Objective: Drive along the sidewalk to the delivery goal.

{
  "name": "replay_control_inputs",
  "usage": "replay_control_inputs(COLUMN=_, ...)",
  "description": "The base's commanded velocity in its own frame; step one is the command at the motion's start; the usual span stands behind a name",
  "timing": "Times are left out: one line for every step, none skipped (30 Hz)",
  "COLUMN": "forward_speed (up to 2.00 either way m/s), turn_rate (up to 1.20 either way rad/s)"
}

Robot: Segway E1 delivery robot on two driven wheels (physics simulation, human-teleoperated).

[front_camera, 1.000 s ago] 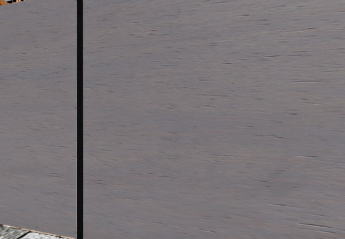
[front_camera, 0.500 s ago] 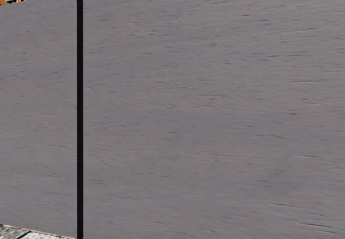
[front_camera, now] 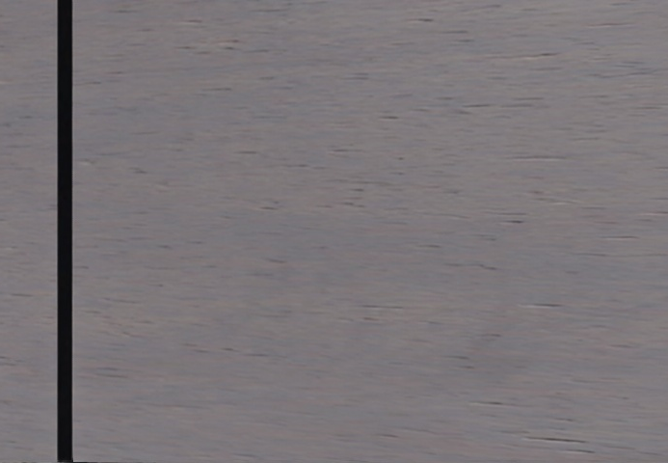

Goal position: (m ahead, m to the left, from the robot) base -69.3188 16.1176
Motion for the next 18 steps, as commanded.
replay_control_inputs(forward_speed=0.50, turn_rate=-0.80)
replay_control_inputs(forward_speed=0.50, turn_rate=-0.80)
replay_control_inputs(forward_speed=0.50, turn_rate=-0.80)
replay_control_inputs(forward_speed=0.50, turn_rate=-0.80)
replay_control_inputs(forward_speed=0.50, turn_rate=-0.80)
replay_control_inputs(forward_speed=0.50, turn_rate=-0.80)
replay_control_inputs(forward_speed=0.50, turn_rate=-0.81)
replay_control_inputs(forward_speed=0.50, turn_rate=-0.81)
replay_control_inputs(forward_speed=0.50, turn_rate=-0.81)
replay_control_inputs(forward_speed=0.51, turn_rate=-0.82)
replay_control_inputs(forward_speed=0.51, turn_rate=-0.83)
replay_control_inputs(forward_speed=0.51, turn_rate=-0.83)
replay_control_inputs(forward_speed=0.51, turn_rate=-0.83)
replay_control_inputs(forward_speed=0.51, turn_rate=-0.83)
replay_control_inputs(forward_speed=0.51, turn_rate=-0.83)
replay_control_inputs(forward_speed=0.51, turn_rate=-0.83)
replay_control_inputs(forward_speed=0.53, turn_rate=-0.84)
replay_control_inputs(forward_speed=0.56, turn_rate=-0.89)
